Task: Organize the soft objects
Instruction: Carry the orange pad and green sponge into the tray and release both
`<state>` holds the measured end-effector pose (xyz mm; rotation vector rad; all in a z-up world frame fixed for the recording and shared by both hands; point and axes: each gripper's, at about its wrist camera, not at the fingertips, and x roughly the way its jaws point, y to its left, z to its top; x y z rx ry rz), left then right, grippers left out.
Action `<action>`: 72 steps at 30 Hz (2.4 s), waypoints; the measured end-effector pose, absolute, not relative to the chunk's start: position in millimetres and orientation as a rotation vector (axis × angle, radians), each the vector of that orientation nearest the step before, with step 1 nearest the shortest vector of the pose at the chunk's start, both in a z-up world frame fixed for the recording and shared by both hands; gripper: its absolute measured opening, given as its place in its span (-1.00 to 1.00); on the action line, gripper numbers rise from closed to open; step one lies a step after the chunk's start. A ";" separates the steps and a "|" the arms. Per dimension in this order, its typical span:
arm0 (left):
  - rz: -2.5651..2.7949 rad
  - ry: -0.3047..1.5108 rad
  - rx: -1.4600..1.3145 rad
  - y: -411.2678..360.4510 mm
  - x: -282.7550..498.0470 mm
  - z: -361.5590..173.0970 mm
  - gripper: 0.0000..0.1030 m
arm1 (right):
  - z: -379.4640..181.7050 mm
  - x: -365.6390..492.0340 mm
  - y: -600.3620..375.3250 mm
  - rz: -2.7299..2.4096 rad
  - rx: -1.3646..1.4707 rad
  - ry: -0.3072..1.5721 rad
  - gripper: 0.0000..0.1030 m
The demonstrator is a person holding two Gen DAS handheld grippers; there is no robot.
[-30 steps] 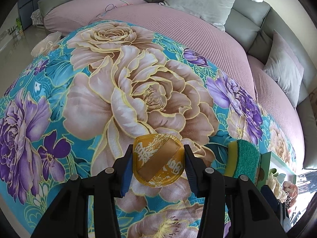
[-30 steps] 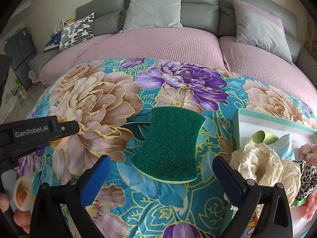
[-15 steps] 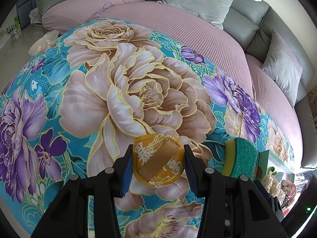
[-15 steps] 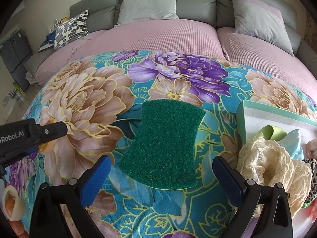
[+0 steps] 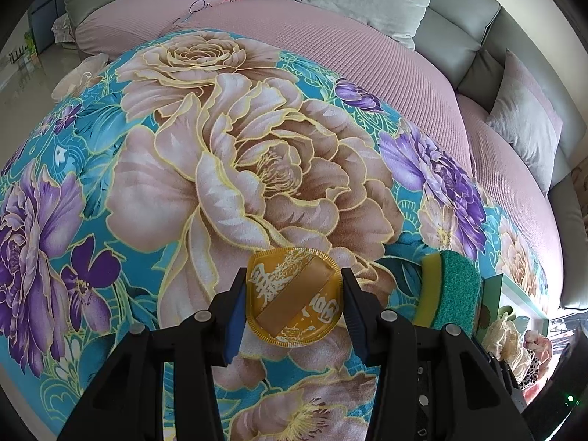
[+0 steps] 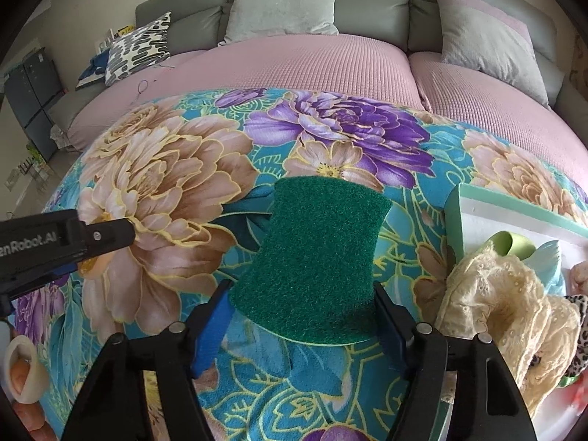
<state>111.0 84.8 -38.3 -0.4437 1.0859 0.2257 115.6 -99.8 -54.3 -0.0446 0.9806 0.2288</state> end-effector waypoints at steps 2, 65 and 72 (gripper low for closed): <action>0.226 1.082 -0.441 85.0 110.9 -37.2 -0.05 | -50.1 113.1 -98.8 0.232 -0.056 0.969 0.42; -0.340 0.942 0.033 -143.4 40.9 44.9 -0.04 | 43.4 -23.4 -347.8 -0.295 0.266 0.859 0.43; -0.411 0.976 0.105 -178.2 32.2 28.9 -0.04 | 40.1 -21.4 -346.4 -0.270 0.260 0.878 0.43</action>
